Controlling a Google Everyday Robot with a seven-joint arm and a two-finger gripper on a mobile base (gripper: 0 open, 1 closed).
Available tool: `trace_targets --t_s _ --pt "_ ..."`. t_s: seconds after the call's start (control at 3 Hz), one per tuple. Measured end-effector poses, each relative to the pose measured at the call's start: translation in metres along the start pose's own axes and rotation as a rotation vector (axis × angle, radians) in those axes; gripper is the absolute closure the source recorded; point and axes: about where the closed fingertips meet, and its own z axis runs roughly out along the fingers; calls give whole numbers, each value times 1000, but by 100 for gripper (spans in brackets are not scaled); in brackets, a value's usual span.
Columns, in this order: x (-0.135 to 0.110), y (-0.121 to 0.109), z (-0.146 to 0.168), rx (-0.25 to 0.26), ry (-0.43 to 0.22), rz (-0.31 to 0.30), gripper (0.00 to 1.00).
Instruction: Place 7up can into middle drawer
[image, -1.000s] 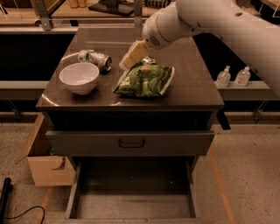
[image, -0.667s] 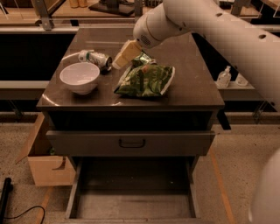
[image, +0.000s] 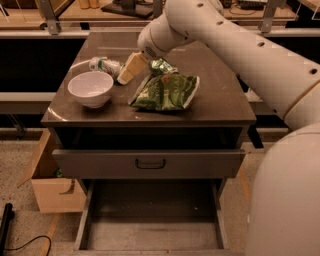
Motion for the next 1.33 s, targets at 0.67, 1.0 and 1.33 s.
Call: trace_targets --t_s 0.67,1.0,1.33 --pt "-12 11 46 -74 -7 -81 0" --pt "-16 17 60 -101 -9 -78 0" --pt "-11 26 77 -141 -10 -65 9"
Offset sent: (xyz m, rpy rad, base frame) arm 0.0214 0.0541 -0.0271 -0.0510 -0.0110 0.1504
